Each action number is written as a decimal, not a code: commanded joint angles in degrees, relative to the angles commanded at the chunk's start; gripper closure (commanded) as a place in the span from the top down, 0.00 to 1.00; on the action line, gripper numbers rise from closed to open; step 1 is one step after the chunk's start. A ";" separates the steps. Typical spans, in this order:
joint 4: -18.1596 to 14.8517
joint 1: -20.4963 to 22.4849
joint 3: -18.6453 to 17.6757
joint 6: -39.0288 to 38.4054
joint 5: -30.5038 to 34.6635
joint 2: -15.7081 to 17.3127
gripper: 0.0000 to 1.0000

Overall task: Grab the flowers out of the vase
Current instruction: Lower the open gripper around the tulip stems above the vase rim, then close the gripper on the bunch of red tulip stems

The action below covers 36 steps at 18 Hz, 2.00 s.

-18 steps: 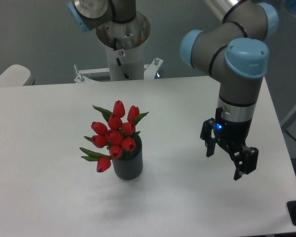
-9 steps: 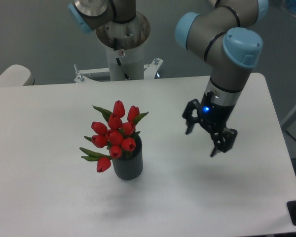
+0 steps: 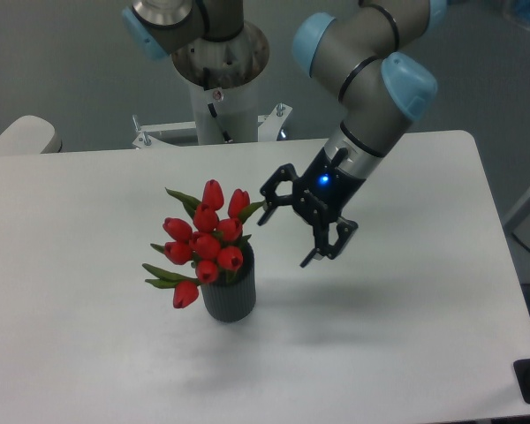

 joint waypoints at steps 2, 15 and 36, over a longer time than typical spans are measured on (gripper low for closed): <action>0.09 0.09 -1.23 0.09 -5.09 0.18 1.00; 11.42 -2.19 -8.00 1.41 -12.32 0.26 1.00; 18.02 -1.14 -9.68 6.59 -12.94 -1.14 1.00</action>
